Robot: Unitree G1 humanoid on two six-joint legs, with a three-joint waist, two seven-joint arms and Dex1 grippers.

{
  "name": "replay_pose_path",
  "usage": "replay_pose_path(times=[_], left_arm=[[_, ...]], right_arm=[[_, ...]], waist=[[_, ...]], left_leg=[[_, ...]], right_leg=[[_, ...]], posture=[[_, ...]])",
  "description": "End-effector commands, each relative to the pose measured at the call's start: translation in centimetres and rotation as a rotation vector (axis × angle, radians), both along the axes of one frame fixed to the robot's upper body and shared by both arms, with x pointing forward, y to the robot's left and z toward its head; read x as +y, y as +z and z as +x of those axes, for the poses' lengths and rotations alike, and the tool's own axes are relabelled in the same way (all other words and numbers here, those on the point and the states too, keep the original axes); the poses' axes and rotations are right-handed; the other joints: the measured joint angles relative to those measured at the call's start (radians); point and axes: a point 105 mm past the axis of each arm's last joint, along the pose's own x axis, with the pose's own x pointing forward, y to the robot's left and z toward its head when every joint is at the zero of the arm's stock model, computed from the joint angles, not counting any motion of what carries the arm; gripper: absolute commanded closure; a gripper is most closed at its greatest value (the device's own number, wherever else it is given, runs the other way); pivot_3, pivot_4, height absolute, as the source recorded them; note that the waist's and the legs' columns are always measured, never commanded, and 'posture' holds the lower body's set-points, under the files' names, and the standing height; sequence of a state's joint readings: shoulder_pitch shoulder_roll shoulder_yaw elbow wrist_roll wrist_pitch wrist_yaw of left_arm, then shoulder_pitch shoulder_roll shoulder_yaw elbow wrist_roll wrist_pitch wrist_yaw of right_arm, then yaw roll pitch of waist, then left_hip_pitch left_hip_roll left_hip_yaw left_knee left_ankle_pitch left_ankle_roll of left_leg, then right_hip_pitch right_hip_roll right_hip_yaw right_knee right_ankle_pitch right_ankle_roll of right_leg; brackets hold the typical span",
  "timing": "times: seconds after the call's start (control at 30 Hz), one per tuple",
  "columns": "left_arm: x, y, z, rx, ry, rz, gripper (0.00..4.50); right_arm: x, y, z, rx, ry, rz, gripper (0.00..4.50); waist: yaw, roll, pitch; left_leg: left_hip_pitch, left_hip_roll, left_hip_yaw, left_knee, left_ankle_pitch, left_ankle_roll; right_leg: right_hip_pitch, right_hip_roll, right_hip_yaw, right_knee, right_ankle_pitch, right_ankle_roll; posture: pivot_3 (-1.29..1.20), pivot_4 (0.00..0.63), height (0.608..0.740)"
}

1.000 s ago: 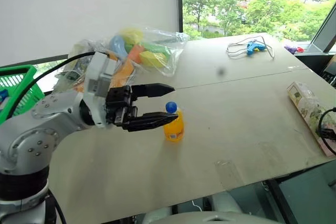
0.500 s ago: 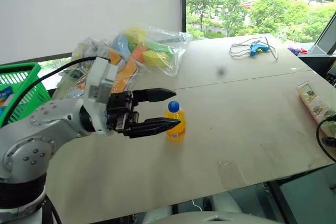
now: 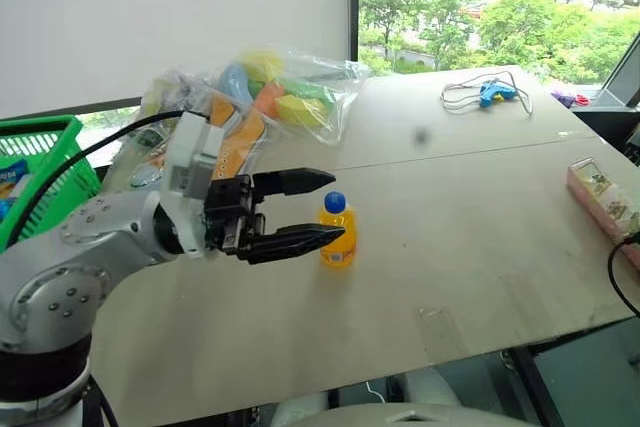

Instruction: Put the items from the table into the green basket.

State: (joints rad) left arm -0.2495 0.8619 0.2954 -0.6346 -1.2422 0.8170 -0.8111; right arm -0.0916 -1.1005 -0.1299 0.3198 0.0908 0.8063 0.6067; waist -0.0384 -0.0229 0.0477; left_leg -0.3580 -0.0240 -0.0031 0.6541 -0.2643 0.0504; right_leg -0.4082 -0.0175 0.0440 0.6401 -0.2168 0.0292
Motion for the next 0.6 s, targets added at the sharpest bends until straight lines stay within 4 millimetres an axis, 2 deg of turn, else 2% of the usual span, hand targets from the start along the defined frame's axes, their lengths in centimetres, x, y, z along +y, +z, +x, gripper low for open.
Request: replay_pose_path(times=[0.03,0.13,0.2,0.27,0.33,0.43,0.53,0.6], left_arm=[[-0.3,0.6,0.6,0.043,0.045,-0.041,0.79],[-0.9,1.2,1.1,0.156,0.063,-0.095,0.79],[-1.3,1.9,1.5,0.236,0.054,-0.147,0.79],[-1.5,2.4,2.1,0.292,0.059,-0.192,0.79],[-1.7,3.0,3.1,0.363,0.077,-0.261,0.79],[-3.2,3.2,4.5,0.444,0.075,-0.314,0.79],[-4.3,3.8,5.4,0.477,0.061,-0.381,0.79],[-4.6,4.1,5.6,0.500,0.050,-0.413,0.79]], right_arm=[[3.1,5.5,3.2,-0.294,0.060,0.191,3.66],[9.3,10.8,4.7,-0.529,0.193,0.534,3.66],[13.8,13.9,4.7,-0.607,0.320,0.742,3.66],[17.3,15.8,4.2,-0.625,0.439,0.853,3.66],[21.4,17.2,3.6,-0.614,0.584,0.962,3.66],[28.0,18.3,2.1,-0.560,0.866,1.056,3.66],[32.5,18.7,0.6,-0.505,1.067,1.107,3.66],[33.9,18.9,0.2,-0.490,1.121,1.118,3.66]], waist=[[-0.002,0.004,0.002],[-0.019,0.009,0.005],[-0.024,0.013,0.006],[-0.028,0.014,0.005],[-0.028,0.012,0.004],[-0.028,0.012,0.004],[-0.031,0.012,0.004],[-0.034,0.012,0.004]], left_leg=[[0.000,0.000,0.001,0.000,0.000,0.000],[-0.002,0.001,0.003,0.000,0.000,0.000],[-0.002,0.002,0.002,0.000,0.000,0.000],[-0.001,0.003,-0.002,0.000,0.000,0.000],[-0.002,0.003,-0.005,0.000,0.000,0.000],[-0.004,0.003,-0.006,0.000,0.000,0.000],[-0.006,0.000,-0.007,0.000,0.000,0.000],[-0.007,-0.001,-0.005,0.000,0.000,0.000]], right_leg=[[0.000,0.000,0.000,0.000,0.000,0.000],[0.000,0.001,0.003,0.003,0.001,0.001],[0.000,0.002,0.003,0.003,0.002,0.003],[-0.001,0.004,0.000,0.003,0.004,0.006],[-0.002,0.004,0.000,0.002,0.004,0.006],[-0.003,0.003,-0.001,0.001,0.004,0.006],[-0.004,0.001,-0.001,0.001,0.005,0.005],[-0.005,-0.001,0.000,0.000,0.006,0.002]], posture=[[-0.05,0.015,0.740],[-0.07,0.011,0.740],[-0.09,0.006,0.740],[-0.11,0.001,0.740],[-0.12,0.000,0.740],[-0.14,0.000,0.740],[-0.16,0.000,0.740],[-0.17,0.000,0.740]])
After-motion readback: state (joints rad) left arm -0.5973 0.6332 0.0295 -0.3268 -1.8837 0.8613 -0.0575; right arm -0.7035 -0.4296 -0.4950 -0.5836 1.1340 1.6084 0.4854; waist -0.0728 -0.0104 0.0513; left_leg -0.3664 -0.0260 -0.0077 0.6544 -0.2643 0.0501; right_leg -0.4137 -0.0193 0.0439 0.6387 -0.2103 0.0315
